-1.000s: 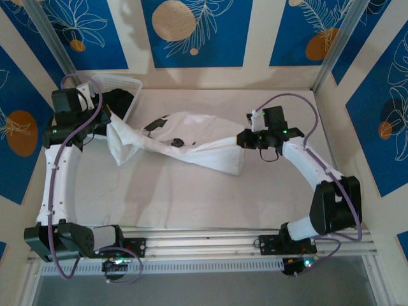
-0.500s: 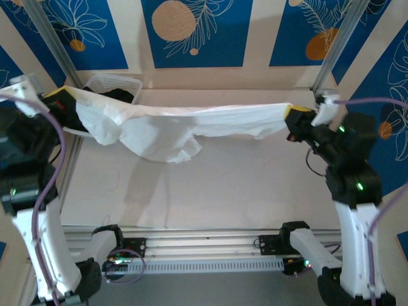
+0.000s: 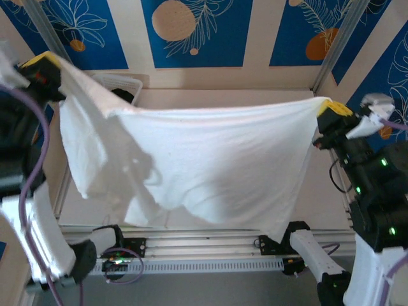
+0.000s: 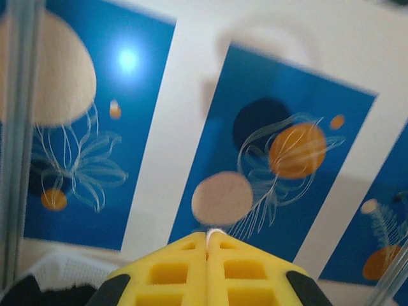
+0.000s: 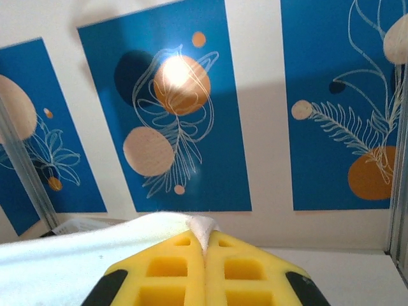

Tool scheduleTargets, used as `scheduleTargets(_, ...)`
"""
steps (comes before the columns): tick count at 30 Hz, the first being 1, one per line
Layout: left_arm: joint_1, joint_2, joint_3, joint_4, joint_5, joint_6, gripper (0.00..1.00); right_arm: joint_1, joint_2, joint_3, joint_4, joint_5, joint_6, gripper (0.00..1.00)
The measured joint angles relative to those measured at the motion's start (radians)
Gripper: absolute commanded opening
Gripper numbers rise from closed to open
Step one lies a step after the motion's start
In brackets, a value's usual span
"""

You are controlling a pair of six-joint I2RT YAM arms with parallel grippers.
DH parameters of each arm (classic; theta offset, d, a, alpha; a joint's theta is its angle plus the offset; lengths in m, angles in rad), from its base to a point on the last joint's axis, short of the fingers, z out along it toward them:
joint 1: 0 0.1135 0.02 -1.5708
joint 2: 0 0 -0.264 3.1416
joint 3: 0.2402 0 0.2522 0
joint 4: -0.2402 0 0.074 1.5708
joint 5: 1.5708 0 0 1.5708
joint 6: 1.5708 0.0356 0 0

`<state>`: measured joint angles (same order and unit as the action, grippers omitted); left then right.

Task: Fold the inside-out t-shirt

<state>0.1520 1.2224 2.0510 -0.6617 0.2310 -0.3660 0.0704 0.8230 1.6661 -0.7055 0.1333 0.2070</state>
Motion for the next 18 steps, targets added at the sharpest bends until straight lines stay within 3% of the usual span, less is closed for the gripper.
scheduleTargets(4, -0.068, 0.222, -0.003, 0.021, -0.031, 0.009, 0.0, 0.0, 0.168, -0.047, 0.084, 0.002, -0.021, 0.0)
scheduleTargets(9, -0.08, 0.401, 0.013, 0.002, -0.052, 0.009, 0.0, -0.006, 0.37, -0.063, 0.114, -0.002, -0.052, 0.0)
scheduleTargets(13, -0.08, 0.384, 0.047, -0.004, -0.058, 0.009, 0.0, -0.012, 0.367, -0.064, 0.115, -0.009, -0.063, 0.0)
scheduleTargets(18, -0.08, 0.229, 0.043, 0.011, -0.056, 0.008, 0.0, -0.018, 0.243, -0.064, 0.114, -0.025, -0.067, 0.0)
